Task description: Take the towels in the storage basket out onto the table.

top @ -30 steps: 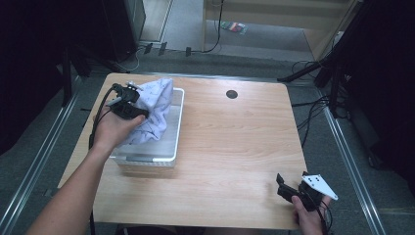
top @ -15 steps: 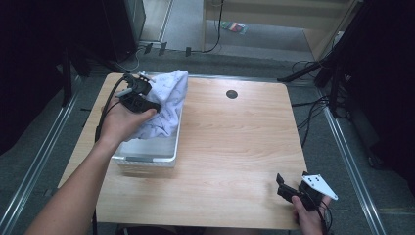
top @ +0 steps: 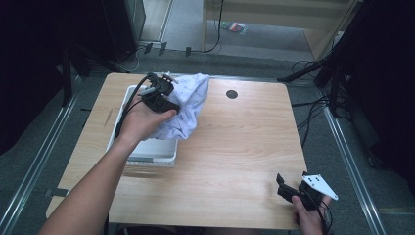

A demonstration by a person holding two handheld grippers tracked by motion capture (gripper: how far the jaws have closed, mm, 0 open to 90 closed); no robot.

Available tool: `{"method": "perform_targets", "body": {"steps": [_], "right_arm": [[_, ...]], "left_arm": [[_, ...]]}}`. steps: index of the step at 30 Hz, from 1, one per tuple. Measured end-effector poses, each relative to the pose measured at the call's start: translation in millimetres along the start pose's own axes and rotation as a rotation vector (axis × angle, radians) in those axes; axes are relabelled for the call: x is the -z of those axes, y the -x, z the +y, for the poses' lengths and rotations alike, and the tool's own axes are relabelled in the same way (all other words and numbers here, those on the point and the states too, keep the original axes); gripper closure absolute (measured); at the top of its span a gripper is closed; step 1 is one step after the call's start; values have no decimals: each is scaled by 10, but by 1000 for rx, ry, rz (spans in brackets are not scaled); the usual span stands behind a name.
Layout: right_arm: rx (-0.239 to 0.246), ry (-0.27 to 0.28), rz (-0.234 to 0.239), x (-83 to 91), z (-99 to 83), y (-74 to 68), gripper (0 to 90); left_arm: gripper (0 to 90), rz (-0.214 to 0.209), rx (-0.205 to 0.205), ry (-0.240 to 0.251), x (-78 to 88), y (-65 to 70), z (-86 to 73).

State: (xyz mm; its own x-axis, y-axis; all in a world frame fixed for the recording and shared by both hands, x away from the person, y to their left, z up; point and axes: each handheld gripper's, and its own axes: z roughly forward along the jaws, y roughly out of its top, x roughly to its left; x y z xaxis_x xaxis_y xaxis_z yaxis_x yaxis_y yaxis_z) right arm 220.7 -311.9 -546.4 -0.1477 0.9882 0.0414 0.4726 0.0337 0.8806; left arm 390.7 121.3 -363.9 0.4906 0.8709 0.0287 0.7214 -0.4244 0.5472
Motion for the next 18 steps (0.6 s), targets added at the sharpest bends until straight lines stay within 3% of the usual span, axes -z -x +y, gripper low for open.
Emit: {"method": "perform_targets", "body": {"steps": [8,18], "right_arm": [[0,0,0,0,0,0,68],[-1,0,2,-1,0,2,68]], "left_arm": [[629,-31,-23,5,-36,191,114],[625,-76,-53,-15,-263,510,215]]}}
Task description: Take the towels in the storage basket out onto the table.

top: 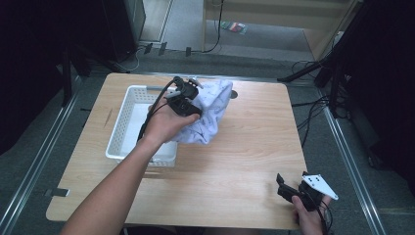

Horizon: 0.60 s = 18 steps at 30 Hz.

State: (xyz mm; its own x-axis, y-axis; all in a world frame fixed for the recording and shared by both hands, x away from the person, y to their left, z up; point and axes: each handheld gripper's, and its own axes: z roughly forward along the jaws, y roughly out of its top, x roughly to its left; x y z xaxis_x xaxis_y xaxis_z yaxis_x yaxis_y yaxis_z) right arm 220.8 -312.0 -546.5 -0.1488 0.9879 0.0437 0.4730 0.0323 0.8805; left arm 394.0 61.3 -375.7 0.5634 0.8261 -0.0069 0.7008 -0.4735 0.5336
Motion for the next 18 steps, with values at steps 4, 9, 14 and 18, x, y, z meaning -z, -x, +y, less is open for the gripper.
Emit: {"method": "perform_targets", "body": {"steps": [4,9,14,18], "right_arm": [[0,0,1,1,0,2,68],[1,1,2,1,-1,2,68],[0,-1,2,3,-1,2,68],[-1,-1,3,3,-1,2,68]], "left_arm": [[622,-31,8,3,-55,93,27],[611,-51,11,-6,-271,242,51],[598,-86,58,-22,-471,285,15],[587,-83,72,-36,-625,334,-27]]}}
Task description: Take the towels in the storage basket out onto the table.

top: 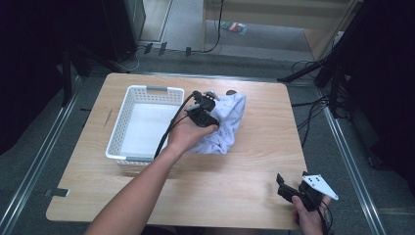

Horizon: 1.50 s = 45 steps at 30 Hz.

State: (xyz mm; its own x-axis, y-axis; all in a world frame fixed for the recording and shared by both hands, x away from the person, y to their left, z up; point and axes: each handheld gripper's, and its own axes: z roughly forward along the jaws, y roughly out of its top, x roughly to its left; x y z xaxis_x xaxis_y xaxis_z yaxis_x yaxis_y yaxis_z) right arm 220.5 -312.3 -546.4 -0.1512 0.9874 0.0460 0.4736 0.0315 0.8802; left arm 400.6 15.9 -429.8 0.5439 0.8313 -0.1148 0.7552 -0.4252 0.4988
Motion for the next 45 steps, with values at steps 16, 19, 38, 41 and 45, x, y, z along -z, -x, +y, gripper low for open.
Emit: {"method": "perform_targets", "body": {"steps": [16,19,38,41,45], "right_arm": [[-1,1,0,1,0,0,68],[-2,0,1,1,0,-1,68],[2,0,-5,-4,1,-6,68],[3,-2,-6,-5,2,-8,68],[5,-5,-8,-7,2,-9,68]], "left_arm": [[12,-87,20,34,-27,127,-70],[1,-77,10,40,25,110,-84],[1,75,75,175,662,-521,-470],[1,94,79,180,713,-575,-524],[0,107,80,198,829,-657,-638]]}}
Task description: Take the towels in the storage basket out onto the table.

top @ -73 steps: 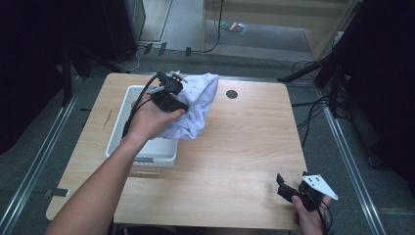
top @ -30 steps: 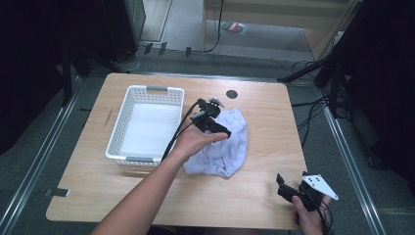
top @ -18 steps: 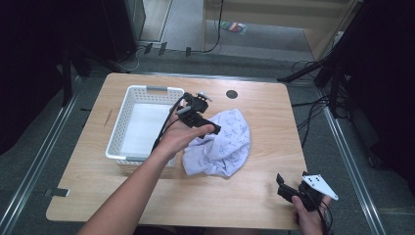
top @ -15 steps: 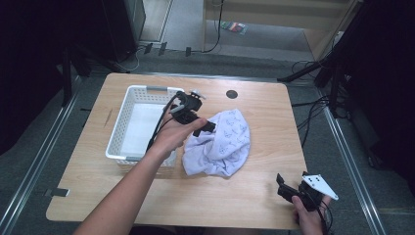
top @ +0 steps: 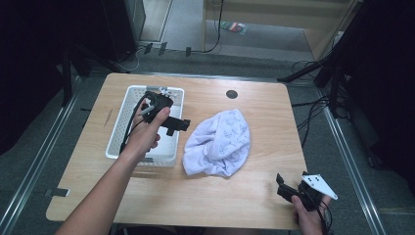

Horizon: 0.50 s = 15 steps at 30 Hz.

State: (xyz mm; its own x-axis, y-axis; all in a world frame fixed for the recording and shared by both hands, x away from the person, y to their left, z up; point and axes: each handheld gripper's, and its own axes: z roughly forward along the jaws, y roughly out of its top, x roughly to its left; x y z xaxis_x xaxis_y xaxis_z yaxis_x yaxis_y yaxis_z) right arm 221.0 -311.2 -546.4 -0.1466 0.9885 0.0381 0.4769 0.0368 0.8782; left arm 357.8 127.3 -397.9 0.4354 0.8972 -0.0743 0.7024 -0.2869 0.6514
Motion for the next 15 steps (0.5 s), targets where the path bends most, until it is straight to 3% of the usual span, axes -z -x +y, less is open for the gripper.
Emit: {"method": "perform_targets", "body": {"steps": [6,15], "right_arm": [[1,-1,-2,-1,0,-1,69],[3,-5,-4,-3,1,-1,69]], "left_arm": [[0,44,15,17,157,-216,-169],[0,67,42,43,305,-408,-411]]}}
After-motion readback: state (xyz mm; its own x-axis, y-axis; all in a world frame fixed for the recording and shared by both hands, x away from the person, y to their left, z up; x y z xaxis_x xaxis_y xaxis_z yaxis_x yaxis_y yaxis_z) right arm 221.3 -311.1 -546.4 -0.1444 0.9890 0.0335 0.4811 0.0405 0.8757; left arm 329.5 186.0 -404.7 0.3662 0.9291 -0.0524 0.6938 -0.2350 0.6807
